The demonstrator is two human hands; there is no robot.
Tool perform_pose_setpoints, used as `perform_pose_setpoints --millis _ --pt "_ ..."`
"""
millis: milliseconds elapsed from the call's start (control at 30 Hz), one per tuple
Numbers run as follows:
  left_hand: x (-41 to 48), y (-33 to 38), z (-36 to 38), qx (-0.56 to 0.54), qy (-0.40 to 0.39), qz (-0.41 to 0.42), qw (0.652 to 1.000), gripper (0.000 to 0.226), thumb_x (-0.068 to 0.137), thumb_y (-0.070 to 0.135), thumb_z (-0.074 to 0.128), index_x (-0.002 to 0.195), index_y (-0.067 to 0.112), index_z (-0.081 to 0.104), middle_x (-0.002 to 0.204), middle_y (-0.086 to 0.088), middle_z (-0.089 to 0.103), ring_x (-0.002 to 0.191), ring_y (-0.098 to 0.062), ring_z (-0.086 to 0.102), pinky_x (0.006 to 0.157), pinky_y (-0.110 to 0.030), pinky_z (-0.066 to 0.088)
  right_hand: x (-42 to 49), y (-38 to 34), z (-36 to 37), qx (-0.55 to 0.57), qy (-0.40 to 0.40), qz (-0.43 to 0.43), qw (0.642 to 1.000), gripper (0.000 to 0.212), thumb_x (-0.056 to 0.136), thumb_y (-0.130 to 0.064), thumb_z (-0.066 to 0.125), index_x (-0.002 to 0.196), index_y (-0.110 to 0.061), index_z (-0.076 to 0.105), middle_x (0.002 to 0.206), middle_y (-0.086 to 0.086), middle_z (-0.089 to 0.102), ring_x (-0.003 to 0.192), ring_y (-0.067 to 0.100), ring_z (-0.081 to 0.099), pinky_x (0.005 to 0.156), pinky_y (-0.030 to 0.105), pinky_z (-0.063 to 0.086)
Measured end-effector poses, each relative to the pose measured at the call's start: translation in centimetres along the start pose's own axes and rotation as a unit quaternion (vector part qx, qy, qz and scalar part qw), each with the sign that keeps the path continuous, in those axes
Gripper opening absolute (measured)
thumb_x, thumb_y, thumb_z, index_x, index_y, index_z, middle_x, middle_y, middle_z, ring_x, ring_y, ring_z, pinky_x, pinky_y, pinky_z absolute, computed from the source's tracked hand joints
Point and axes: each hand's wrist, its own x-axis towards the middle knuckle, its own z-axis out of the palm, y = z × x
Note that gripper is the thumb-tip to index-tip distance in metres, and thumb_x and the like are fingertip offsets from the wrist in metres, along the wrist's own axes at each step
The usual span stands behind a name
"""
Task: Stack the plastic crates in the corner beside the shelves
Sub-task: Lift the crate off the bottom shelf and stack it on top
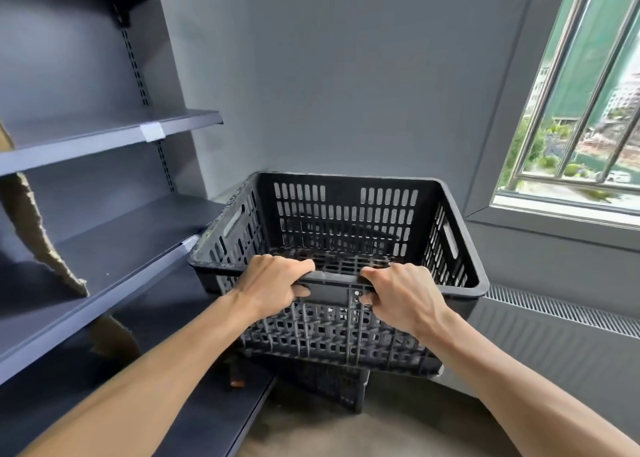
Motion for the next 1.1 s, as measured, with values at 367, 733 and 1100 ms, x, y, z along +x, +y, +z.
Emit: perform_pose_setpoints --millis 367,733,1100 --pt "7.9 -9.7 2.9 0.012 0.022 0.056 0.998 0.025 0.091 0.041 0.063 0.11 0.025 0.058 0.08 0.005 0.069 0.075 -0.017 0.068 0.065 -0.03 0.047 9.8 0.1 2.9 -0.028 0.022 0.053 0.998 0.032 0.098 -0.046 0.05 0.121 -0.024 0.055 0.079 -0.001 0.071 0.074 0.022 0.07 0.06 0.03 0.046" --pt "14.7 -17.6 7.6 -0.019 0.06 0.119 0.991 0.028 0.088 0.038 0.069 0.11 0.023 0.063 0.078 0.007 0.07 0.069 -0.015 0.068 0.06 -0.027 0.048 17.6 0.5 6.2 -0.044 0.007 0.115 0.992 0.025 0.099 -0.043 0.049 0.111 -0.022 0.054 0.072 -0.002 0.067 0.066 0.02 0.067 0.06 0.03 0.052" --pt "20.8 -20.5 13.3 -0.03 0.057 0.107 0.992 0.028 0.083 0.035 0.076 0.107 0.023 0.067 0.069 0.008 0.067 0.058 -0.011 0.065 0.052 -0.022 0.04 23.5 5.1 10.6 -0.04 -0.014 0.107 0.993 0.026 0.098 -0.041 0.051 0.115 -0.021 0.053 0.077 -0.002 0.069 0.068 0.02 0.068 0.061 0.032 0.053"
